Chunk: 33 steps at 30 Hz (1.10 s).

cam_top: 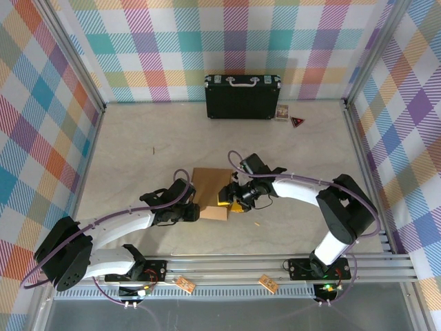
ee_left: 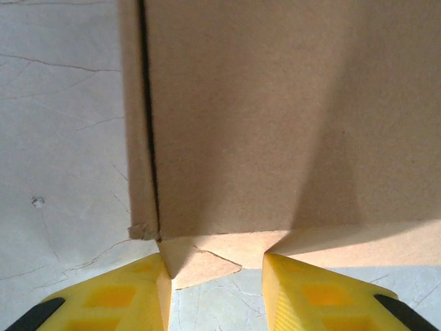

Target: Fold the paper box

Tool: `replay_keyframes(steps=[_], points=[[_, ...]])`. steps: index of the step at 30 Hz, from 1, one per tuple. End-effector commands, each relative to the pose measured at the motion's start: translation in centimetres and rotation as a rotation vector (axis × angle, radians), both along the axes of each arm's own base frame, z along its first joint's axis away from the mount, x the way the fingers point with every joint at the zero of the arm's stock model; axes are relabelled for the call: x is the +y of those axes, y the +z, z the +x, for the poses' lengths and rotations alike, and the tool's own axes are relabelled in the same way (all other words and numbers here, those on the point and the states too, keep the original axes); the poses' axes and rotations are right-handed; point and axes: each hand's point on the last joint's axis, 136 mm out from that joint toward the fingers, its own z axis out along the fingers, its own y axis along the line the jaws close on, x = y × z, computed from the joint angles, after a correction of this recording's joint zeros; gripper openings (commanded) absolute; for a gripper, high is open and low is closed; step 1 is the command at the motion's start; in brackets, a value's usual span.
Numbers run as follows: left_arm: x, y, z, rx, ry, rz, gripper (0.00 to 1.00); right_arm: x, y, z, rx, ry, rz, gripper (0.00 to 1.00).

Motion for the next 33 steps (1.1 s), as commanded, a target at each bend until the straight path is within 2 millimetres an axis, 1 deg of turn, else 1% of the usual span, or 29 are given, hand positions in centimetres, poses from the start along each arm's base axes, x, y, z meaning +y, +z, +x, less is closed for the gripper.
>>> replay_keyframes(steps=[1,6,8,11,15,16,17,18,24,27,30,33], points=[[-4.0,2.1,0.4,-0.025,-0.069,-0.189,0.38,3.2,4.7,0.9,-0.101,0.048,0.200,0.61],[-3.9,2.2,0.4,-0.029,-0.067,-0.190,0.38,2.3,3.5,0.8,-0.129,0.064,0.130,0.62],[-3.9,2.4,0.4,-0.032,-0.063,-0.190,0.39,1.7,2.7,0.8,-0.148,0.080,0.079,0.64],[-3.1,2.2,0.1,-0.012,-0.048,-0.150,0.44,0.5,1.4,1.3,-0.185,0.080,0.008,0.64],[-2.3,2.9,-0.3,-0.007,-0.036,-0.124,0.47,-0.8,0.5,2.3,-0.223,0.071,-0.036,0.65],[-2.1,3.1,-0.4,-0.006,-0.033,-0.121,0.49,-1.0,0.5,2.6,-0.236,0.073,-0.036,0.65],[-1.8,3.3,-0.6,0.000,-0.028,-0.115,0.53,-1.1,0.4,2.7,-0.245,0.079,-0.035,0.66],[-1.6,3.4,-0.8,0.005,-0.028,-0.112,0.54,-1.2,0.4,2.8,-0.254,0.086,-0.035,0.66],[-0.5,3.4,-1.6,0.029,0.000,-0.077,0.56,-1.6,0.5,3.0,-0.291,0.125,-0.037,0.70],[-0.1,3.5,-1.6,0.032,0.020,-0.066,0.56,-2.1,0.6,3.1,-0.313,0.135,-0.046,0.71],[0.3,4.6,-1.0,0.003,0.048,-0.048,0.56,-2.9,0.9,3.2,-0.368,0.149,-0.078,0.73],[0.1,6.8,0.3,-0.057,0.059,-0.058,0.59,-3.3,1.1,3.0,-0.426,0.174,-0.079,0.78]])
